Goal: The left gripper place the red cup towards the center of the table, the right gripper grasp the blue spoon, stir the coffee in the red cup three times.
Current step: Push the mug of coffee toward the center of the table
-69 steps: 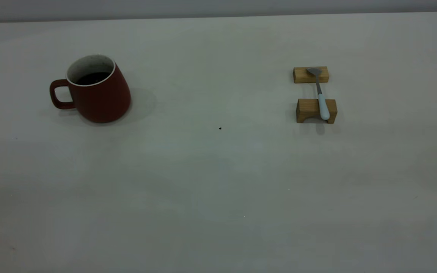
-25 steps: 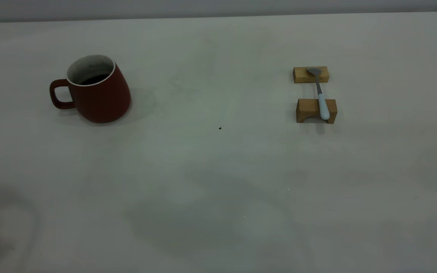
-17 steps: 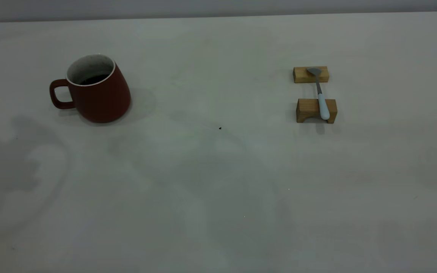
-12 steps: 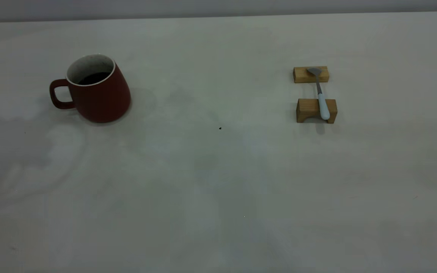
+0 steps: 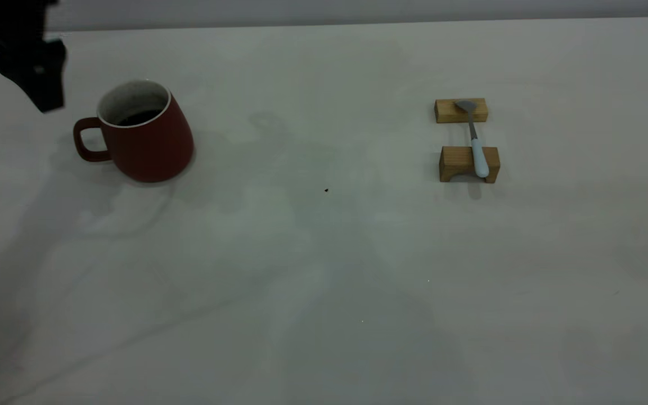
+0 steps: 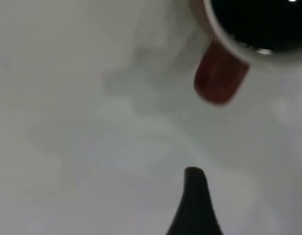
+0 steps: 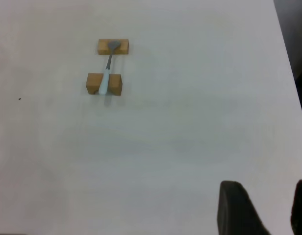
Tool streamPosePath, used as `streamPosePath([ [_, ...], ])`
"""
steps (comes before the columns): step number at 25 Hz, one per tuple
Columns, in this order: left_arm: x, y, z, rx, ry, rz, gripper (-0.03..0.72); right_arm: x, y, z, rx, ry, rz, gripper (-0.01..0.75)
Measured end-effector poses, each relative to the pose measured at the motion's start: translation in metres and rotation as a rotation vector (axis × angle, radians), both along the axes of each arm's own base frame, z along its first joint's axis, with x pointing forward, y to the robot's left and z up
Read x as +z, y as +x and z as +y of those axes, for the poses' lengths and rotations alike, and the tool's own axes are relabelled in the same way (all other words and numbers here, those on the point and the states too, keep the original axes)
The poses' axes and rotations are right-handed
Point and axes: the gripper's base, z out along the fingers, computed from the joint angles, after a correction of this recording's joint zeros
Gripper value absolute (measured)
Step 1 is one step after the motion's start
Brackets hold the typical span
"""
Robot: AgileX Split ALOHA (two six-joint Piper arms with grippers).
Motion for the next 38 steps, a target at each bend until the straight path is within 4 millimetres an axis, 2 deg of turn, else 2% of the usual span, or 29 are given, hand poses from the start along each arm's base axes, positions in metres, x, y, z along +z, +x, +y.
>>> streamPosePath([
  [7,-0.031,0.01,-0.001,-0.032,0.0,-0.008,0.662,0.0,0.0,0.0,0.0,0.0,0.0,0.313],
  [16,-0.053,0.012,-0.015,-0.139,-0.004,-0.012,0.638,0.0,0.0,0.0,0.0,0.0,-0.001,0.313],
  [23,-0.054,0.011,-0.036,-0.227,0.002,-0.026,0.615,0.0,0.0,0.0,0.0,0.0,-0.001,0.313],
  [38,-0.055,-0.003,-0.101,-0.373,-0.016,-0.042,0.596,0.0,0.0,0.0,0.0,0.0,-0.001,0.313],
])
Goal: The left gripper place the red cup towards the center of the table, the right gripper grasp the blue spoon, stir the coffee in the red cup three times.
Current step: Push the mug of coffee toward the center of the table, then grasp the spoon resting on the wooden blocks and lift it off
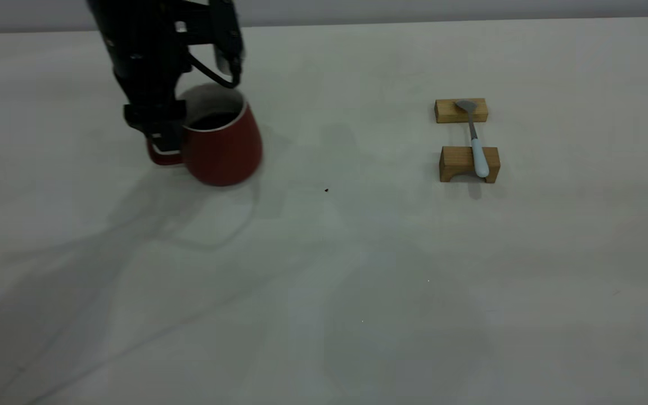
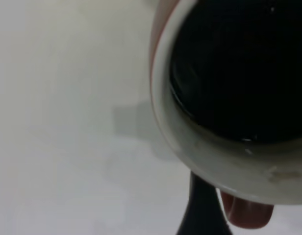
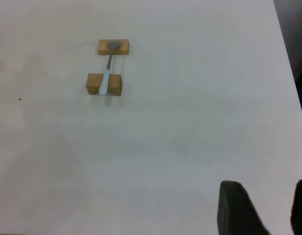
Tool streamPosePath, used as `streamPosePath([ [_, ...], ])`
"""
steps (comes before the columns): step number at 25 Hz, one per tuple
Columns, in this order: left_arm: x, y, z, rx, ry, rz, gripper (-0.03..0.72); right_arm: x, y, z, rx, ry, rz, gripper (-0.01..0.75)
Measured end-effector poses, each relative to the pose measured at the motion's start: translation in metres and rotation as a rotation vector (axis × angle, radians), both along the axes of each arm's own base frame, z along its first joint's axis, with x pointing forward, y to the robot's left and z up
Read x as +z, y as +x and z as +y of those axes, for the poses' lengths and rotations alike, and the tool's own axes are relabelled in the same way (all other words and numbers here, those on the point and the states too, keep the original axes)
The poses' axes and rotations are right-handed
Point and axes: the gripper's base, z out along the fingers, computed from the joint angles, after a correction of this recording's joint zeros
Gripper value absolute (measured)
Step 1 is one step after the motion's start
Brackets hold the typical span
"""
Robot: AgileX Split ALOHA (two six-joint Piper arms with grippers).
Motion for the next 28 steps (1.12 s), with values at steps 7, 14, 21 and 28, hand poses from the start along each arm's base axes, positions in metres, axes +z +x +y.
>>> streamPosePath([
  [7,0.0,-0.01,-0.027,-0.031,-0.027,0.003,0.596,0.0,0.0,0.0,0.0,0.0,0.0,0.313],
  [14,0.028,-0.017,-0.028,0.068,-0.017,0.028,0.594,0.0,0.0,0.0,0.0,0.0,0.0,0.313],
  [21,0.132,-0.043,-0.013,0.331,0.005,0.044,0.594,0.0,0.0,0.0,0.0,0.0,0.0,0.313],
  [28,0.226,-0.086,0.006,0.537,-0.061,-0.036,0.594,0.0,0.0,0.0,0.0,0.0,0.0,0.313],
])
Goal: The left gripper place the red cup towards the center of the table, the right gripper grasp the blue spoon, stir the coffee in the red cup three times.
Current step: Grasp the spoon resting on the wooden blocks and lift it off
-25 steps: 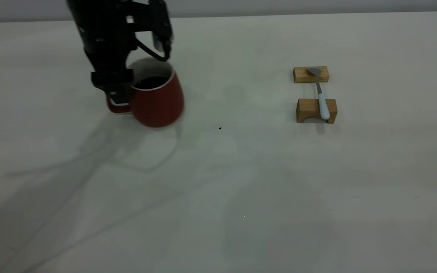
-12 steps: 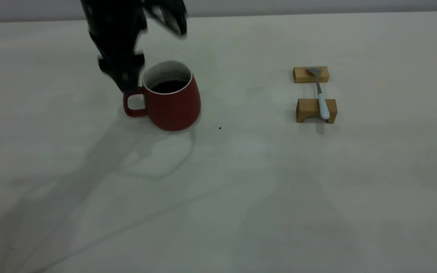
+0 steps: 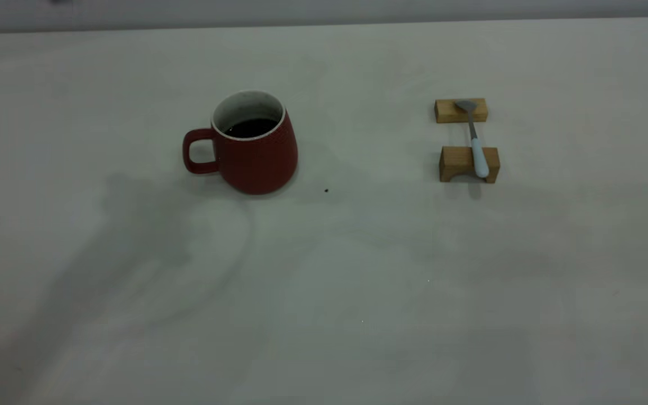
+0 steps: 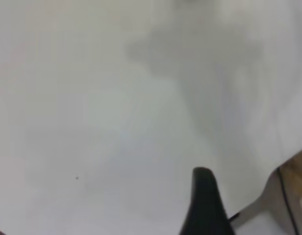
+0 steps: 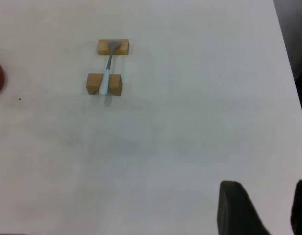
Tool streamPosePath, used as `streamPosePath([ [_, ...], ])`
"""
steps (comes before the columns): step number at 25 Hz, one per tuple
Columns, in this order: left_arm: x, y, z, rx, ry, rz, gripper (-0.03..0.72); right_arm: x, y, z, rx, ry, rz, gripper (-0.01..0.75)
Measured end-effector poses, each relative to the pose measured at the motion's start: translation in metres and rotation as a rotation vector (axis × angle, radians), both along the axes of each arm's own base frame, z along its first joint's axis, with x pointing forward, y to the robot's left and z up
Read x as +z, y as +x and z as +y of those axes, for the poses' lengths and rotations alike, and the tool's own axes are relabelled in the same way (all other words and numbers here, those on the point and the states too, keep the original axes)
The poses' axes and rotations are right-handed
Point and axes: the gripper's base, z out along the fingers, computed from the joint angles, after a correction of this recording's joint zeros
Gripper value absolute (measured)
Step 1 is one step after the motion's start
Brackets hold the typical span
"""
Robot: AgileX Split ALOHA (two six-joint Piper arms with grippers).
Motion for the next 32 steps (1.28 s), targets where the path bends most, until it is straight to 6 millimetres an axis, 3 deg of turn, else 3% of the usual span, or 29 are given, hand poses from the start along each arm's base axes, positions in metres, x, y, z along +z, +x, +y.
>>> streamPosePath([
  [8,0.098,-0.067,0.027,0.323,-0.247,-0.287,0.594,0.0,0.0,0.0,0.0,0.0,0.0,0.313],
  [11,0.123,-0.109,0.042,0.336,-0.349,-0.353,0.594,0.0,0.0,0.0,0.0,0.0,0.0,0.313],
  [14,0.137,-0.168,0.062,0.327,-0.468,-0.412,0.594,0.0,0.0,0.0,0.0,0.0,0.0,0.313],
  [17,0.133,-0.224,0.082,0.315,-0.569,-0.464,0.594,0.0,0.0,0.0,0.0,0.0,0.0,0.313],
  [21,0.104,-0.275,0.108,0.41,-0.608,-0.54,0.594,0.0,0.0,0.0,0.0,0.0,0.0,0.313],
  [26,0.054,-0.31,0.122,0.604,-0.546,-0.635,0.594,0.0,0.0,0.0,0.0,0.0,0.0,0.313],
  [32,0.005,-0.33,0.123,0.628,-0.509,-0.686,0.594,0.0,0.0,0.0,0.0,0.0,0.0,0.313],
])
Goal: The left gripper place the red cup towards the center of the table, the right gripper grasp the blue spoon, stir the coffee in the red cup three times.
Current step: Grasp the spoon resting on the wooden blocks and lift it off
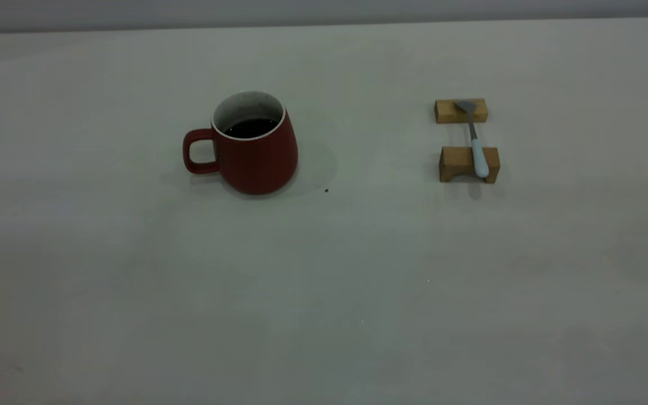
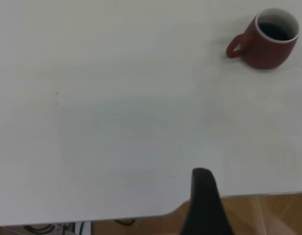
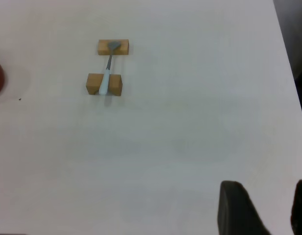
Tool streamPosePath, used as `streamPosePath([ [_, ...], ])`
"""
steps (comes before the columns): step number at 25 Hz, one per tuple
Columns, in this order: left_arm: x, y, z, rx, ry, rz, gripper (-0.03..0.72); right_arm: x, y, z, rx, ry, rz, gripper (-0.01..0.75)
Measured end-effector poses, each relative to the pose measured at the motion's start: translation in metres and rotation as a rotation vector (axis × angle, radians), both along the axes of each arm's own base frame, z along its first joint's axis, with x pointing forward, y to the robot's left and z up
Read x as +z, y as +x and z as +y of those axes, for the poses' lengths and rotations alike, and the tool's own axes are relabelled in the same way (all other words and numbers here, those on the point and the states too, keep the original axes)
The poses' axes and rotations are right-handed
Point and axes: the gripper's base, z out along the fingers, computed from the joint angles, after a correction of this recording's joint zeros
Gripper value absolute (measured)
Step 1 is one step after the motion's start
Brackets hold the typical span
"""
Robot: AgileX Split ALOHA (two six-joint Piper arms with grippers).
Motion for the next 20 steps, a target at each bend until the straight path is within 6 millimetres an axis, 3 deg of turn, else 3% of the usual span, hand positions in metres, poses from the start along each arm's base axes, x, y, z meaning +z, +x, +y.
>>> streamPosePath([
  [8,-0.032,-0.009,0.0,-0.005,0.007,-0.032,0.594,0.0,0.0,0.0,0.0,0.0,0.0,0.313],
  [20,-0.033,-0.008,0.0,-0.005,0.013,-0.036,0.594,0.0,0.0,0.0,0.0,0.0,0.0,0.313],
])
